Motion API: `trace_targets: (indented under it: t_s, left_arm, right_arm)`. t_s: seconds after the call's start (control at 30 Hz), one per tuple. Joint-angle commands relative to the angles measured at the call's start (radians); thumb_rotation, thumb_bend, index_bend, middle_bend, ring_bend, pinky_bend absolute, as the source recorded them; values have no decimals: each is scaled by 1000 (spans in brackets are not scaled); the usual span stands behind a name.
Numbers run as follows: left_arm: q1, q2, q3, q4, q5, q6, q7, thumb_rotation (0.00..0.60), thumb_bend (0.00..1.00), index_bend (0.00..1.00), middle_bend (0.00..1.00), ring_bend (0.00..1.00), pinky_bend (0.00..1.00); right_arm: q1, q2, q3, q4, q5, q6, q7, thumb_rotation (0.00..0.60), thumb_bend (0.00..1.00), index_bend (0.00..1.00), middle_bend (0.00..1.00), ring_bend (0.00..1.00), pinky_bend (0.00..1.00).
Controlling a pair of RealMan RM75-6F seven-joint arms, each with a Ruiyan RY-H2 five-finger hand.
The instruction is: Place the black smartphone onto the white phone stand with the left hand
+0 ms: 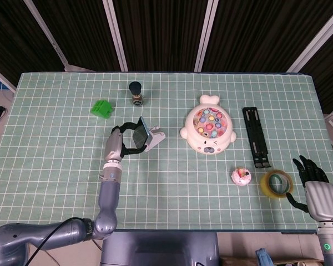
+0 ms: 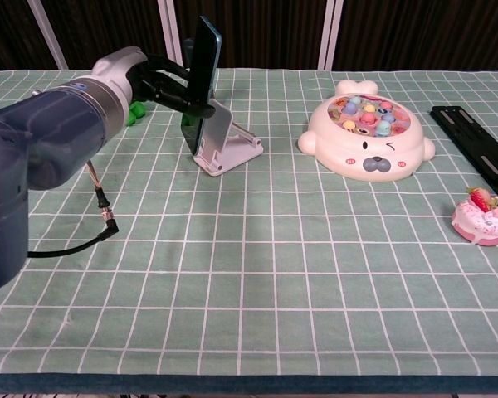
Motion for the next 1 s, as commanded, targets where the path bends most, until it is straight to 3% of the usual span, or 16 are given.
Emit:
trace_targets:
  t_s: [0.03, 0.5, 1.0]
  left_arm:
    - [5, -5, -11, 12, -2, -13, -28, 600, 295, 574, 629, 168, 0]
    - [-7, -33, -43, 73, -27, -49, -96, 600, 295, 565, 625, 168, 0]
    - [-19, -63, -39, 150, -14, -82, -144, 600, 294, 553, 618, 168, 0]
  right_arm:
    - [0, 0, 0, 0, -1, 1, 0, 600, 361, 69, 0, 0, 151]
    - [0, 3, -1, -3, -1, 0, 4, 600, 361, 69, 0, 0, 151]
    - [1, 3, -1, -2, -1, -2, 7, 600, 361, 69, 0, 0, 150]
